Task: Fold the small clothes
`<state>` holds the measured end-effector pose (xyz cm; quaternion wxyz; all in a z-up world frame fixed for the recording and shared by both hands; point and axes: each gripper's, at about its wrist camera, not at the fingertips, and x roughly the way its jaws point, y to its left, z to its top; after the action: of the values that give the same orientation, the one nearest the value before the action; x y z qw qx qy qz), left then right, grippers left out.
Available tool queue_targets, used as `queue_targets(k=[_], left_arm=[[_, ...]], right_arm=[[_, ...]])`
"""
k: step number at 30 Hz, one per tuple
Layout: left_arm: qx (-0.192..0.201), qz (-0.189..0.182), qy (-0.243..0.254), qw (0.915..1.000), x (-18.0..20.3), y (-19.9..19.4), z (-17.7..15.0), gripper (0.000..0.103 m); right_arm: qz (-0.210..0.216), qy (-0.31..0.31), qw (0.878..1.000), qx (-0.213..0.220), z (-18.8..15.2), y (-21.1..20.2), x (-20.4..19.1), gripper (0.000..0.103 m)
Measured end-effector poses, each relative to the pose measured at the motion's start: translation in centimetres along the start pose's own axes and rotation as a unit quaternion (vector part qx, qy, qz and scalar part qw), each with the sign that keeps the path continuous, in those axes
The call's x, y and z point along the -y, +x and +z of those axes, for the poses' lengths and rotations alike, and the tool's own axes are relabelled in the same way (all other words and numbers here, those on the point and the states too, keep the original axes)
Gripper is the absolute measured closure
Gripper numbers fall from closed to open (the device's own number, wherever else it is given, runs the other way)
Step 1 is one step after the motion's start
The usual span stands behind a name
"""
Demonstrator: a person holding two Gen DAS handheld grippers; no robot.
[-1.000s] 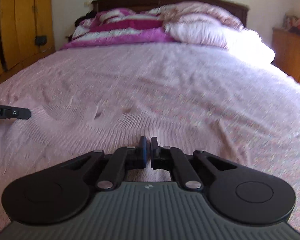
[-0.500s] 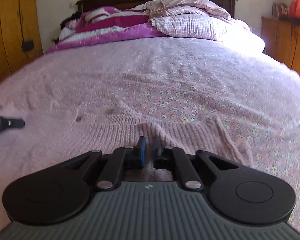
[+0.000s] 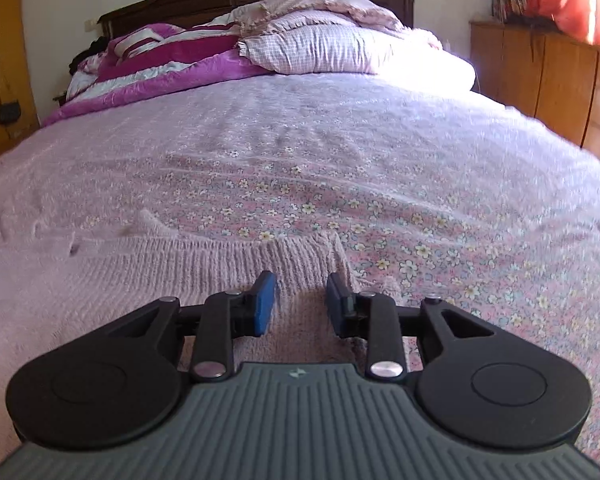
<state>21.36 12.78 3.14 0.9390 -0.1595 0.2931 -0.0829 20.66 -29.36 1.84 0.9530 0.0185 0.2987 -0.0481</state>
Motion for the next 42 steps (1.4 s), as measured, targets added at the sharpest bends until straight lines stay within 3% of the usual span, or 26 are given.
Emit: queue_targets(k=[3,8,10,11,12,13,15,18,23,27,30,34,35,37,42], left_arm=[[0.022,0.032,0.04,0.9985,0.9,-0.9,0.0,0.055],[-0.013,0.084,0.09,0.9924,1.8,1.2,-0.2,0.054],[-0.019,0.094,0.094,0.991,1.6,2.1,-0.4,0.054],[-0.015,0.096,0.096,0.9906,1.5,2.1,-0.7,0.055],[-0.002,0.098,0.094,0.9907,1.4,1.9,-0.8,0.073],[0.016,0.099,0.087,0.9911,1.2,1.5,-0.9,0.085],[0.038,0.119,0.06,0.9904,0.4,0.8,-0.8,0.087],[0.016,0.122,0.019,0.9923,-1.3,1.5,-0.4,0.087],[0.005,0.125,0.0,0.9921,-1.9,1.8,-0.5,0.085],[0.004,0.136,0.001,0.9907,-1.9,1.4,-0.4,0.074],[-0.004,0.152,0.0,0.9883,-1.6,0.9,-0.1,0.058],[-0.01,0.158,0.002,0.9873,-1.3,-0.8,0.0,0.037],[-0.011,0.157,0.008,0.9875,-1.1,-1.3,0.0,0.037],[-0.017,0.155,0.022,0.9875,-0.8,-2.4,-0.1,0.037],[-0.034,0.154,0.044,0.9865,0.3,-5.3,-0.9,0.037]], right_arm=[[0.001,-0.001,1.0,0.005,-0.2,-0.1,-0.3,0.062],[0.013,0.015,1.0,0.008,-0.1,-0.4,0.1,0.058],[0.02,0.015,1.0,0.012,-0.1,-0.8,0.0,0.049],[0.021,0.012,1.0,0.013,-0.2,-0.9,-0.1,0.047],[0.021,0.009,1.0,0.014,-0.3,-0.9,-0.2,0.045],[0.021,0.008,1.0,0.014,-0.4,-0.9,-0.2,0.045],[0.024,0.012,1.0,0.014,-0.4,-0.8,-0.1,0.044],[0.032,0.025,0.999,0.011,-0.4,-0.4,0.3,0.043],[0.036,0.027,0.999,0.01,-0.5,0.0,0.4,0.041],[0.035,0.027,0.999,0.009,-0.5,0.0,0.3,0.04],[0.032,0.023,0.999,0.006,-0.4,0.1,0.2,0.039],[0.027,0.023,0.999,0.005,-0.1,-0.5,0.0,0.029],[0.019,0.027,0.999,0.007,0.0,-0.9,-0.1,0.026],[-0.007,0.04,0.999,0.012,-0.1,-1.9,0.0,0.008],[0.005,0.064,0.998,0.017,-0.9,-5.4,1.4,0.008]])
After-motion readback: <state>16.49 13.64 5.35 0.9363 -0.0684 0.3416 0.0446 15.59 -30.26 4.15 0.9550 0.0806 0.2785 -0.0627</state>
